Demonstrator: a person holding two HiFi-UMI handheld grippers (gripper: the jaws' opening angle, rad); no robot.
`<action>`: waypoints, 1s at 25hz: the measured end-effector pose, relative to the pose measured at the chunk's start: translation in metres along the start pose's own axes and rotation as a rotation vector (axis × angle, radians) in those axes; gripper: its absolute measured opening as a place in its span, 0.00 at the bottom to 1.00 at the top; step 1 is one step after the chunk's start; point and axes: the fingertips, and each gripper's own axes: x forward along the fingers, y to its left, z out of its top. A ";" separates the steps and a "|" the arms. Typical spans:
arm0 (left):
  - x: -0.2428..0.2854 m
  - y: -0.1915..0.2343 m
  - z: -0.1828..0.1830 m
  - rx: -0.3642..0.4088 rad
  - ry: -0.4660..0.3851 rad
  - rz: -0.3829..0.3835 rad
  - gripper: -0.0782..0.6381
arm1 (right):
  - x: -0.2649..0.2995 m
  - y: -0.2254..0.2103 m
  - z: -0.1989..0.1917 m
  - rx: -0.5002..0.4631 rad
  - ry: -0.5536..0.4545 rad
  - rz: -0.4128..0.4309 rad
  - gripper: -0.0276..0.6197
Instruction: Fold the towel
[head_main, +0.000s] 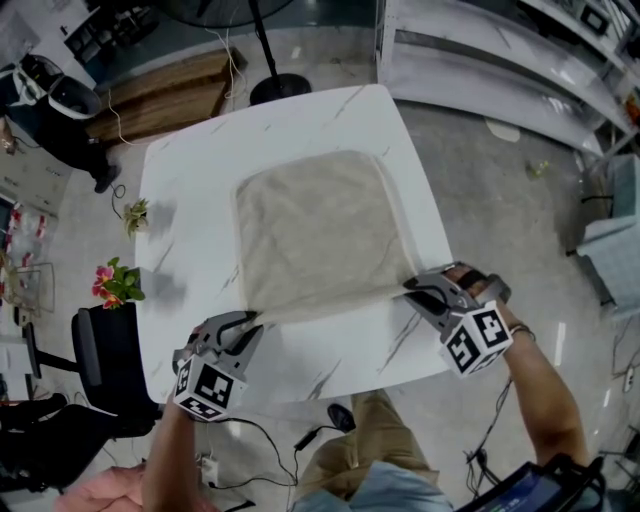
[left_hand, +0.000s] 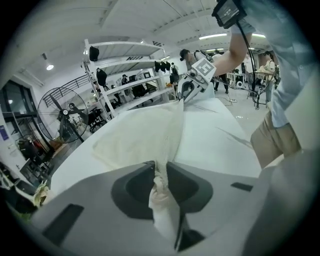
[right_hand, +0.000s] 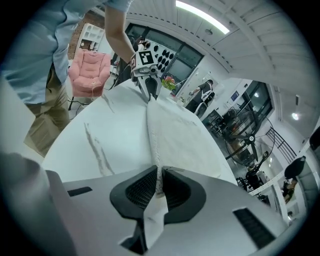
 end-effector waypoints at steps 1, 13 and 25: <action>-0.003 -0.003 0.001 -0.002 -0.002 0.000 0.21 | -0.004 0.001 0.002 0.006 -0.002 -0.005 0.11; -0.051 -0.085 0.004 -0.057 -0.018 -0.065 0.21 | -0.066 0.067 0.028 0.070 -0.016 -0.002 0.11; -0.099 -0.131 0.022 -0.114 -0.077 -0.097 0.21 | -0.119 0.109 0.054 0.146 -0.027 -0.014 0.10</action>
